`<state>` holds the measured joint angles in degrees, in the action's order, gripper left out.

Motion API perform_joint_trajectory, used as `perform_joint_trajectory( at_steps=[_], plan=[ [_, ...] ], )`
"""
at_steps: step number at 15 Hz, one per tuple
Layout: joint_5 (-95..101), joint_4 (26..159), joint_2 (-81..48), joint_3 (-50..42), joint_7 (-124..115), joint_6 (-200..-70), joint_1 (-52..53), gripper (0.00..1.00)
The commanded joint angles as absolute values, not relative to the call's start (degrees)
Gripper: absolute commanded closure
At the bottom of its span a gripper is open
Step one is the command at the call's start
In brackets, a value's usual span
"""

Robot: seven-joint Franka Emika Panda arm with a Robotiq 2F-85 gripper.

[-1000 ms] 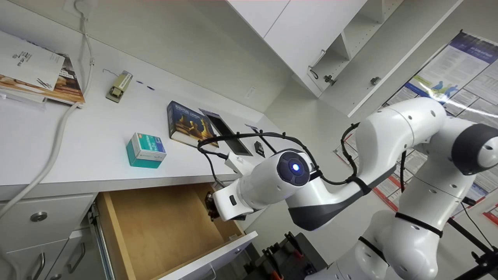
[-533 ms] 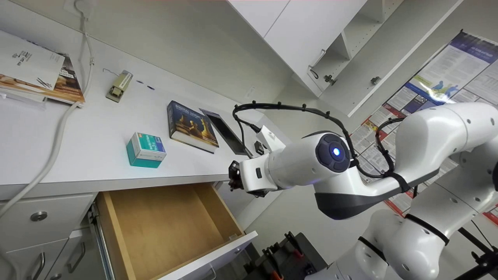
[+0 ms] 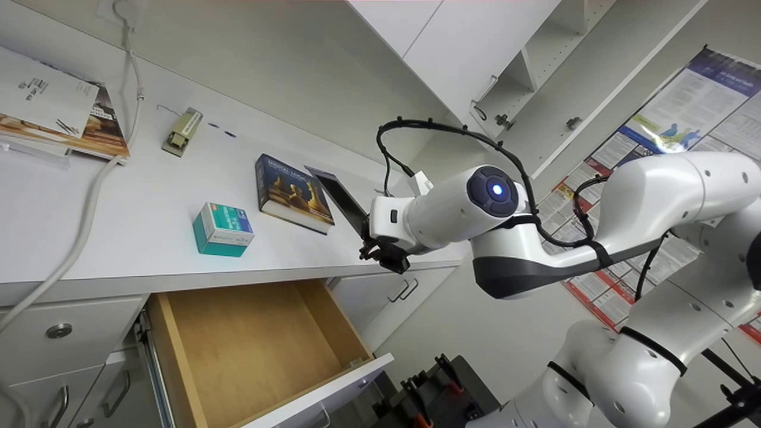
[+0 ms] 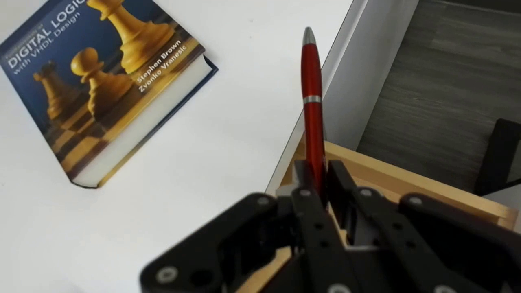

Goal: Take the pen out of the open drawer and put it on the counter

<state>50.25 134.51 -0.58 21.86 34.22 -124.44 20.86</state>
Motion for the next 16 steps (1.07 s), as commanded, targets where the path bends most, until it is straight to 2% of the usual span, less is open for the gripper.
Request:
perform_joint_trajectory(
  at_steps=[1,16],
  plan=[
    [49.59,129.48,-5.10,21.11,29.06,-124.39,20.62,0.96],
    [55.02,103.83,-28.13,18.29,17.72,-124.43,23.61,0.96]
  ],
)
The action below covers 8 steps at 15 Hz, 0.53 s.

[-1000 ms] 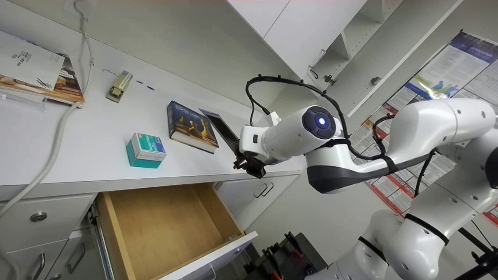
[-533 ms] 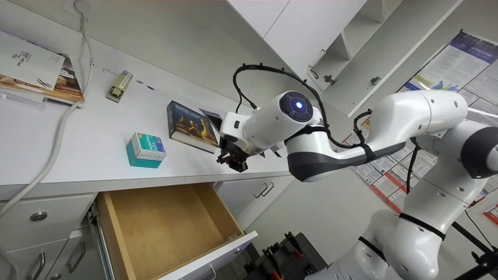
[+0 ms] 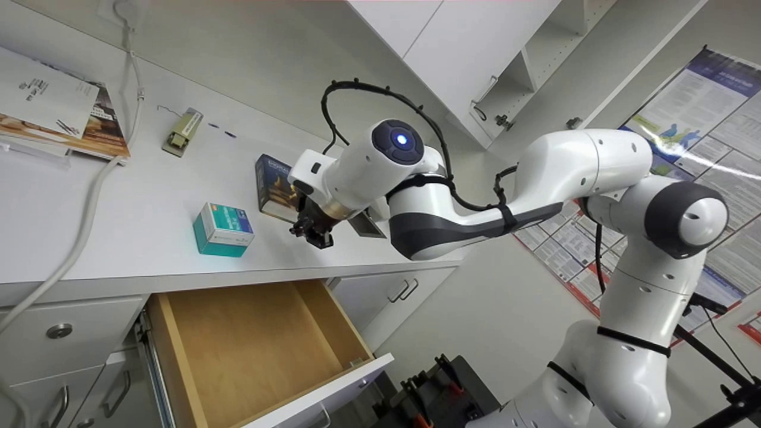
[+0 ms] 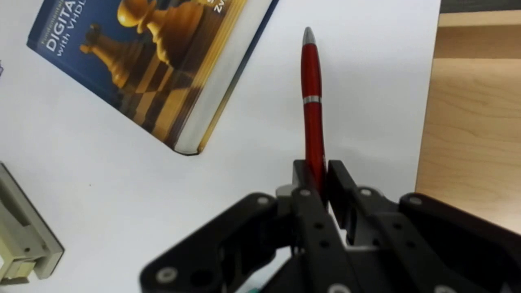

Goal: Take the pen out of the open drawer and put it on the counter

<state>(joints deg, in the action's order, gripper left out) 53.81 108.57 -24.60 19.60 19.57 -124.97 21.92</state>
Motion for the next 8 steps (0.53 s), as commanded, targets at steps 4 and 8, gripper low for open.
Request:
perform_joint_trajectory(
  at_steps=[4,8],
  plan=[
    [54.66,100.36,-30.94,17.48,18.21,-123.54,24.58,0.96],
    [54.01,98.64,-32.35,17.14,19.41,-122.66,25.14,0.58]
  ],
)
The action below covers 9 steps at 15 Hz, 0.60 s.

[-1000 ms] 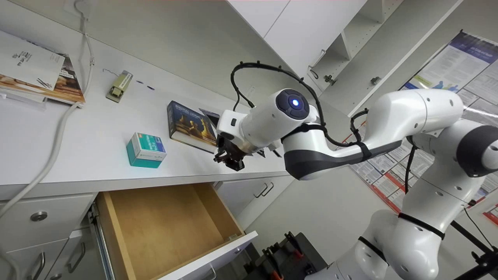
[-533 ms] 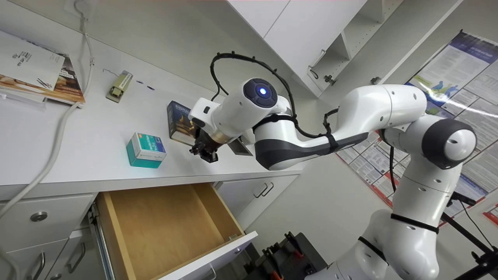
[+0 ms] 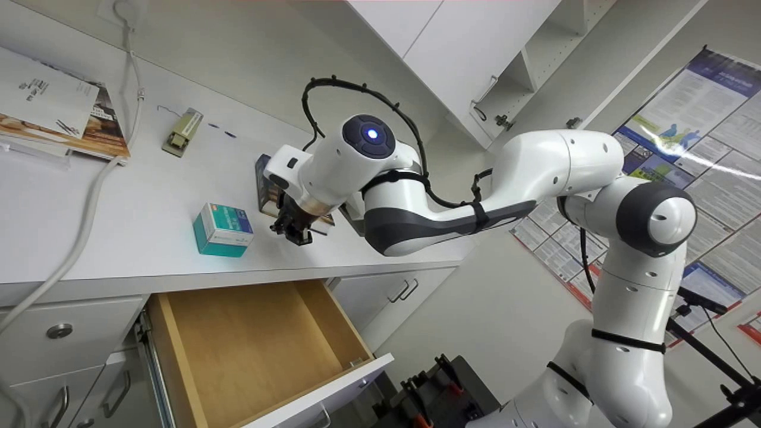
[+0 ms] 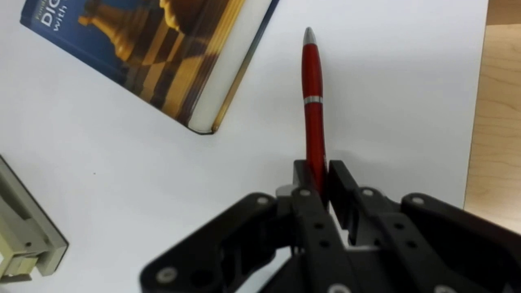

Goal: Take the pen out of the open drawer and put it on the counter

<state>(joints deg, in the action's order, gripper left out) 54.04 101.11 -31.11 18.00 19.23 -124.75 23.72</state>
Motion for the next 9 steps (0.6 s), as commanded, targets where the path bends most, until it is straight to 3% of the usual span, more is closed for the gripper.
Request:
perform_joint_trajectory(
  at_steps=[1,7,9],
  plan=[
    [53.82,98.43,-32.54,17.21,19.72,-122.42,25.17,0.52],
    [54.66,97.52,-33.29,16.84,19.68,-122.11,25.65,0.06],
    [54.83,97.38,-33.38,16.71,19.98,-121.98,25.80,0.00]
  ],
)
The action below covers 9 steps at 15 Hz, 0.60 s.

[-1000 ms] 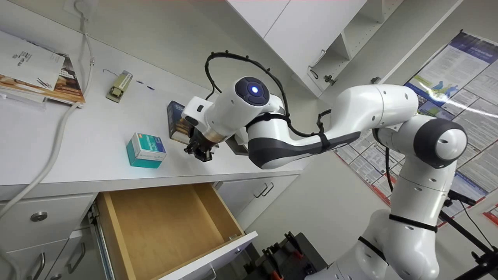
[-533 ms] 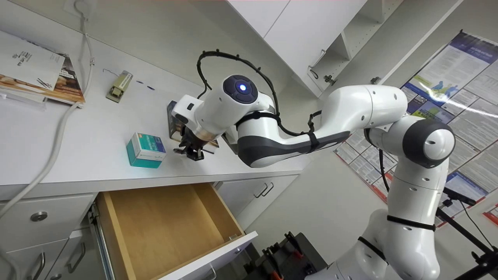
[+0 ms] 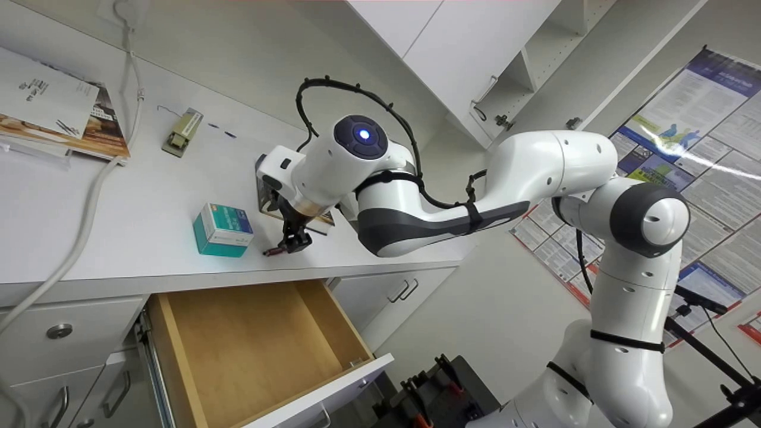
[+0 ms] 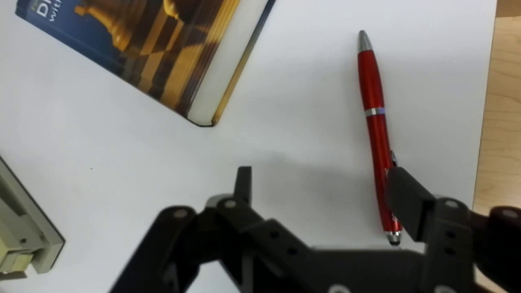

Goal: Take the pen out of the open drawer and put it on the counter

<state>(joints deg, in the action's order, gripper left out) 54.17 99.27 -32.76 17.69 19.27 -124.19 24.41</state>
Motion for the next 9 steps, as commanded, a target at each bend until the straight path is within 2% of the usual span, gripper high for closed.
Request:
perform_joint_trajectory(
  at_steps=[1,9],
  plan=[
    [54.65,97.35,-33.40,16.73,20.34,-121.91,25.79,0.00],
    [50.70,97.98,-33.35,18.39,32.59,-122.74,24.44,0.00]
  ],
)
